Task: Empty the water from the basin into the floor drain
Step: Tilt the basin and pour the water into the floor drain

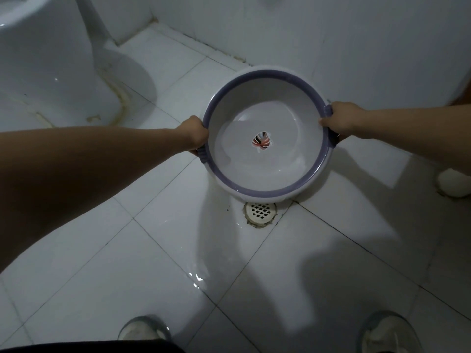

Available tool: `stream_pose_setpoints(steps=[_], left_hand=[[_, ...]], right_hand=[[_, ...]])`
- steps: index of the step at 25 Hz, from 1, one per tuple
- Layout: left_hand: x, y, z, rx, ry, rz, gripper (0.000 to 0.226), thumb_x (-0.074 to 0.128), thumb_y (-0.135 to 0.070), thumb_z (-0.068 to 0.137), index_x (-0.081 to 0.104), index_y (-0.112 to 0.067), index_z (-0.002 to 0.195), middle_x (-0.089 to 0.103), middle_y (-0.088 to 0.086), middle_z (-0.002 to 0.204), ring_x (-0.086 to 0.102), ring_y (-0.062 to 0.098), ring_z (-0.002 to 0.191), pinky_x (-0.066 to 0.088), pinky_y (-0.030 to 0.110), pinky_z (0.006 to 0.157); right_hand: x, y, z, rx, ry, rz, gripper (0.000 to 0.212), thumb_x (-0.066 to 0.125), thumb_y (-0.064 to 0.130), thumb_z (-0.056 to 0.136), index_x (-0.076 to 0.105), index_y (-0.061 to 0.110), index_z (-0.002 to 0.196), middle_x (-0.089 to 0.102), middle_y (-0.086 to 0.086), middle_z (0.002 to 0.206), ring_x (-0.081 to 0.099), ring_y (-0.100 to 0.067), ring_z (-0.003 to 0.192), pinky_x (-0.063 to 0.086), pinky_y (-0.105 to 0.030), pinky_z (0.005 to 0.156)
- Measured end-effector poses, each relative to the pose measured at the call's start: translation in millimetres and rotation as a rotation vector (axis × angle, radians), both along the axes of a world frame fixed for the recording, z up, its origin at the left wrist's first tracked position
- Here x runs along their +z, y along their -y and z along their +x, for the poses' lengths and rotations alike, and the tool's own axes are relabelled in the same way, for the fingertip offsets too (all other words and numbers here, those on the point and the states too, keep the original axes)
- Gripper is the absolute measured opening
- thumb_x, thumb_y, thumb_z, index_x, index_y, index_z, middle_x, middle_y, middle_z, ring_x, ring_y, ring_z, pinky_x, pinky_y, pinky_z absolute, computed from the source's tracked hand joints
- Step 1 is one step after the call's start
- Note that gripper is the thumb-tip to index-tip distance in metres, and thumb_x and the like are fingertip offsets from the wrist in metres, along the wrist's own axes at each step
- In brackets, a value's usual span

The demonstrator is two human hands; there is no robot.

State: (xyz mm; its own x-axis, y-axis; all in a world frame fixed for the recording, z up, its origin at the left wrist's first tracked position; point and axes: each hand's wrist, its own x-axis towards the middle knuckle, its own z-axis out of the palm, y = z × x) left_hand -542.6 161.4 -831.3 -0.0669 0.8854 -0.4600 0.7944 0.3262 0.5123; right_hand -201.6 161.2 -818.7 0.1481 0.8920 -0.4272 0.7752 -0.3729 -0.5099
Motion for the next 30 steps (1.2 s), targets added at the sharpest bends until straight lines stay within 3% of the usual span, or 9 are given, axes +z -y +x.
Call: stream_pose_setpoints(steps=[2, 4, 12, 30], left_hand=[[-0.6, 0.3, 0.4, 0.005, 0.000, 0.000, 0.028, 0.039, -0.008, 0.097, 0.054, 0.010, 0.114, 0.065, 0.024, 0.097, 0.068, 0.034, 0.068, 0.059, 0.033, 0.043], [-1.1, 0.3, 0.8, 0.009, -0.004, 0.000, 0.028, 0.039, -0.008, 0.098, 0.054, 0.010, 0.115, 0.065, 0.024, 0.097, 0.068, 0.034, 0.067, 0.059, 0.033, 0.044], [-3.4, -0.5, -0.5, 0.001, 0.000, 0.004, 0.029, 0.041, -0.010, 0.099, 0.055, 0.009, 0.116, 0.066, 0.024, 0.101, 0.070, 0.036, 0.075, 0.057, 0.033, 0.049], [-10.3, -0.8, -4.0, -0.024, -0.004, 0.028, 0.028, 0.042, -0.016, 0.099, 0.054, 0.003, 0.115, 0.065, 0.020, 0.099, 0.069, 0.031, 0.073, 0.057, 0.031, 0.050]], right_hand=[[-1.1, 1.3, -0.6, 0.016, 0.022, 0.019, 0.037, 0.051, 0.017, 0.097, 0.047, -0.003, 0.128, 0.063, -0.032, 0.112, 0.067, -0.044, 0.094, 0.056, -0.052, 0.084], [-1.1, 2.3, -0.8, 0.018, 0.018, 0.023, 0.037, 0.050, 0.017, 0.097, 0.048, -0.004, 0.127, 0.063, -0.032, 0.113, 0.067, -0.045, 0.094, 0.055, -0.053, 0.087], [1.7, 3.1, -2.4, 0.003, 0.023, -0.004, 0.039, 0.048, 0.016, 0.099, 0.044, -0.003, 0.132, 0.064, -0.031, 0.110, 0.069, -0.046, 0.089, 0.057, -0.047, 0.077], [2.9, 7.2, -3.4, 0.015, 0.071, 0.028, 0.040, 0.048, 0.017, 0.098, 0.044, -0.003, 0.133, 0.065, -0.031, 0.109, 0.068, -0.044, 0.091, 0.055, -0.050, 0.087]])
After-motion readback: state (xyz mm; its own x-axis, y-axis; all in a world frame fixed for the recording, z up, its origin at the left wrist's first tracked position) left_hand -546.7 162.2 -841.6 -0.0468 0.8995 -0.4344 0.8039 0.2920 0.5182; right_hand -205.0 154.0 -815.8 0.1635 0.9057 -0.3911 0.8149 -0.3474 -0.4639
